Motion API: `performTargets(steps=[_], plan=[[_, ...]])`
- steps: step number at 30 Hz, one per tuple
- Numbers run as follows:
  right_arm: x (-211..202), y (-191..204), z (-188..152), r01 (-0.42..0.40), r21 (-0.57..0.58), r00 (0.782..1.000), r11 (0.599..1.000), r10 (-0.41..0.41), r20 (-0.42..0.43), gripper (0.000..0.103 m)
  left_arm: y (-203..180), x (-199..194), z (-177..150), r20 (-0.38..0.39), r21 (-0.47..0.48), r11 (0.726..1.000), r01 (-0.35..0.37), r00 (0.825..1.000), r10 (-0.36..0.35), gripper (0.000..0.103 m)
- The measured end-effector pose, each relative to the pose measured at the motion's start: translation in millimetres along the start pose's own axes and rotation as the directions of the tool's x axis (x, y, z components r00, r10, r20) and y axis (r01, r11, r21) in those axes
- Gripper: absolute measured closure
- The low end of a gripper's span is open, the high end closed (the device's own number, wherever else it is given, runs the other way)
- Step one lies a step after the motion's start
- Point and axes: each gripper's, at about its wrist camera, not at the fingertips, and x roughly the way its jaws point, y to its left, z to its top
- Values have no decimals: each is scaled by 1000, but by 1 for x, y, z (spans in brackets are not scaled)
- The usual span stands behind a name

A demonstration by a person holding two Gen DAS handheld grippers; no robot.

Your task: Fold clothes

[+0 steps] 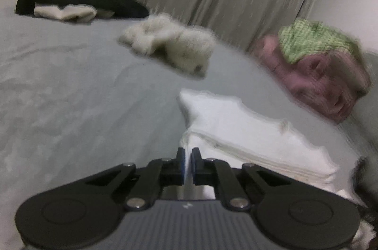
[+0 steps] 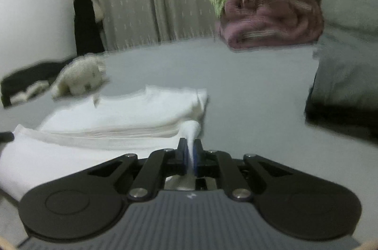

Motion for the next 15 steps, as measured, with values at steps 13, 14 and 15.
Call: performTargets(steps=[13, 14, 15], plan=[[-59, -26, 24, -84, 113, 995, 990, 90, -45, 50, -3, -38, 12, -8, -70, 998, -5, 1000, 4, 63], [-63, -23, 22, -90, 83, 993, 993, 95, -66, 50, -6, -41, 10, -10, -56, 998, 6, 1000, -7, 63], [-68, -20, 17, -90, 47, 992, 995, 94, -87, 50, -10, -42, 7, -21, -34, 999, 13, 1000, -13, 63]])
